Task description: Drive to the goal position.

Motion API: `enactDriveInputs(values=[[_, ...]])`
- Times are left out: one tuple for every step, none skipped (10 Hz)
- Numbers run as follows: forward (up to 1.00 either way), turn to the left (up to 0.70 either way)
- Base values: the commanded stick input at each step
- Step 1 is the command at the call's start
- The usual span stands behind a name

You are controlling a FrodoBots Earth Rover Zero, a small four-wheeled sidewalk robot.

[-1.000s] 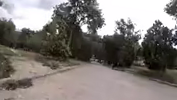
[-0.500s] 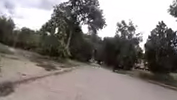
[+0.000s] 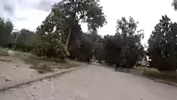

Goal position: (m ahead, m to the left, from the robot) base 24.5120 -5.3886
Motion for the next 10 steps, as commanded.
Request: enactDriveInputs(values=[[1.0, -0.01], [1.0, -0.02], [1.0, -0.04], [1.0, -0.05], [1.0, -0.31], [1.0, -0.3], [1.0, -0.29], [1.0, -0.28], [1.0, 0.01], [1.0, 0.01]])
